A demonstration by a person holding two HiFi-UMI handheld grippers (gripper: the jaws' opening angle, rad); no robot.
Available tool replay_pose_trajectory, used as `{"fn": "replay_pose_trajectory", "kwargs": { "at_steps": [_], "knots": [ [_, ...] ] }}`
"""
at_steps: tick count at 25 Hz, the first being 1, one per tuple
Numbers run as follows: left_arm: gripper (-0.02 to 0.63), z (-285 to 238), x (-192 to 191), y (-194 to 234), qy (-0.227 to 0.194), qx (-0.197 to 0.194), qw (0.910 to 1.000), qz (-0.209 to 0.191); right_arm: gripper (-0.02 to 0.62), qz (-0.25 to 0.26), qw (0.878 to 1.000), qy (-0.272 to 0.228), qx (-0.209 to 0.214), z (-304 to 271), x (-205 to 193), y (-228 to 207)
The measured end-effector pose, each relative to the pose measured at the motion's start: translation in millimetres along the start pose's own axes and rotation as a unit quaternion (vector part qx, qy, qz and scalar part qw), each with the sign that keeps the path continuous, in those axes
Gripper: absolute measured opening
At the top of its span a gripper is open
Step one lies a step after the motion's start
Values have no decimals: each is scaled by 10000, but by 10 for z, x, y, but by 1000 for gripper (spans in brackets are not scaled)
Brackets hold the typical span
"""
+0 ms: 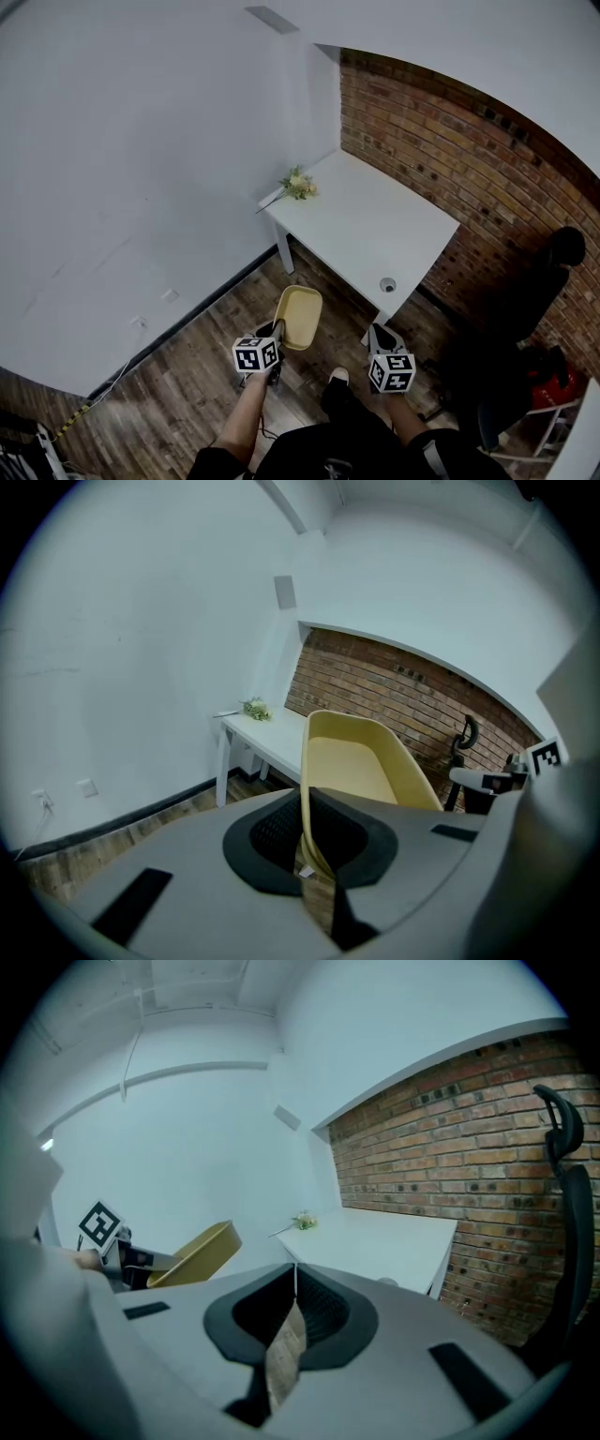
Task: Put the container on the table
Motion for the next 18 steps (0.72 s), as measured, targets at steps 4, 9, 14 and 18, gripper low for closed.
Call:
{"fn": "replay_pose_trajectory", "kwargs": {
  "at_steps": [4,9,14,18],
  "knots": [
    [21,-324,314,97,26,10,10000,-46,25,-11,10000,28,65,-385,204,-81],
    [21,-767,658,194,42,-19,10000,-54,25,-8,9999,72,117,-835,422,-219],
    [20,-1232,874,225,107,-77,9999,-38,25,-15,9999,98,101,-1196,586,-441],
    [20,-1543,1008,151,159,-112,9998,-33,25,-42,9999,104,83,-1397,697,-674]
  ]
}}
Point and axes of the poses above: the fingertips, and each gripper's own axes: z backward along the fingers, y to its left, x out of its top, the point moved 2 cm from there along z, backward along the fingers, and after that the axes turned 1 degree about -x, right-handed, at the moved point
